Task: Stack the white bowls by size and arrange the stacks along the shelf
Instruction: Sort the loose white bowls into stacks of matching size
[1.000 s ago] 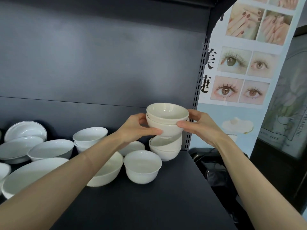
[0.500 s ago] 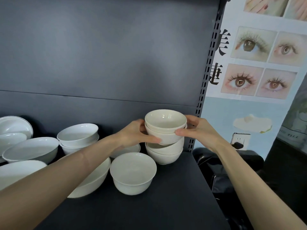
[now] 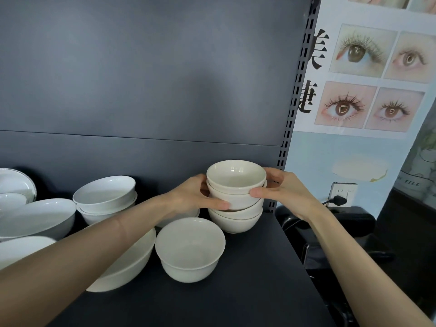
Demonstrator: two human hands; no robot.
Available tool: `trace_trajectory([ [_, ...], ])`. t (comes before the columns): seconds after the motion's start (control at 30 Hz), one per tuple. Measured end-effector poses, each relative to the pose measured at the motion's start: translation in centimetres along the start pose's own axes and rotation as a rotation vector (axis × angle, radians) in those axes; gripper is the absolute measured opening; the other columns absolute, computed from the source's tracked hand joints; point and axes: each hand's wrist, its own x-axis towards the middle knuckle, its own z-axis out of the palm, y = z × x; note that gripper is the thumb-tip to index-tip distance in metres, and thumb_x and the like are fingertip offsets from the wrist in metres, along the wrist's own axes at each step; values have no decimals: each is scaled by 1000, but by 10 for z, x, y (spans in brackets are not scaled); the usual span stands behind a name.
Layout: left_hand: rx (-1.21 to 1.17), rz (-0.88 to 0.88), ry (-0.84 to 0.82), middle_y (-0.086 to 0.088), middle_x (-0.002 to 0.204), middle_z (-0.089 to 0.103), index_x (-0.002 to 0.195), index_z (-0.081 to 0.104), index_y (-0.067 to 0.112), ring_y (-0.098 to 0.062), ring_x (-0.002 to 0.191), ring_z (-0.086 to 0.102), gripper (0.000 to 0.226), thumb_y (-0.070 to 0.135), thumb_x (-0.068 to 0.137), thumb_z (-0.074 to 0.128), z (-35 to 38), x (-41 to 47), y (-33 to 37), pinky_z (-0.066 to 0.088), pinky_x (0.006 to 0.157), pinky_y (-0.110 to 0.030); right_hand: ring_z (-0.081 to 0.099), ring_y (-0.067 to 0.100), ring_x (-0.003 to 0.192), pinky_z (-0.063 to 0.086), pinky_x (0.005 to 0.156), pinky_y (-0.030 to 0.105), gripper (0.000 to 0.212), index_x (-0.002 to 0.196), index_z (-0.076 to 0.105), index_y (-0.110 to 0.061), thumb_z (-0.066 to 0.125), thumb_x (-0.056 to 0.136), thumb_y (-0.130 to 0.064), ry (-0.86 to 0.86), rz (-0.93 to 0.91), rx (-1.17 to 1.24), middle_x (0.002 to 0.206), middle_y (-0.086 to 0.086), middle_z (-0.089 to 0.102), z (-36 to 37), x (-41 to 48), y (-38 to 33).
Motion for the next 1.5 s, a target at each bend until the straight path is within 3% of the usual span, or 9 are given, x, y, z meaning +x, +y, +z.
trace_trajectory([
  [0.13,12,28,-62,23,88,71,101,54,32,11,84,65,55,-4,69,80,4,-5,-1,49,67,-8,68,7,99,53,76,16,49,112,65,-26,82,69,-7,-10,17,20,108,-7,72,3,-2,5],
  [0.27,62,30,-17,12,106,66,102,50,33,-2,97,64,59,5,65,86,5,-5,-2,52,73,-14,68,3,93,52,69,13,47,107,65,-26,80,70,-2,-2,13,52,105,-7,72,6,-4,9],
  [0.47,58,43,-20,8,108,68,105,54,27,-7,101,65,57,3,64,86,1,-1,-1,52,79,-15,69,6,92,53,70,15,43,105,66,-26,79,71,-3,6,27,70,103,-8,73,7,-4,12],
  [0.63,81,38,1,7,100,67,104,57,21,-5,90,64,53,3,63,86,-3,2,1,52,76,-14,70,8,89,53,69,17,39,104,67,-22,78,72,-3,16,37,86,100,-6,74,8,-6,15],
  [0.77,70,46,-14,14,93,66,94,57,27,8,77,64,49,-2,66,84,-1,3,0,48,66,-7,70,5,88,53,69,16,40,105,67,-22,78,73,-3,23,37,89,99,-8,73,8,-6,15],
  [0.9,78,41,-27,14,98,68,102,60,26,6,85,65,48,4,67,84,-2,1,-2,50,71,-9,69,6,91,53,71,16,39,104,67,-23,78,72,-3,22,42,97,101,-8,73,8,-5,16],
  [1.03,80,13,-14,0,111,70,117,61,10,-12,103,66,53,12,69,84,-6,3,-5,52,88,-22,69,5,92,53,71,15,39,103,66,-26,78,73,-5,21,46,98,103,-9,72,9,-6,17],
  [1.17,70,6,-30,3,106,71,117,62,11,-6,95,66,49,17,72,83,-8,3,-8,50,86,-20,68,6,98,54,76,17,42,108,64,-28,79,73,-9,-11,63,81,108,-8,72,7,-7,17],
  [1.5,57,33,7,3,113,70,116,64,11,-10,108,65,43,23,77,77,-8,4,-13,49,99,-28,69,9,98,53,74,16,38,108,66,-21,77,75,-6,-9,85,102,106,-5,73,10,-9,21],
])
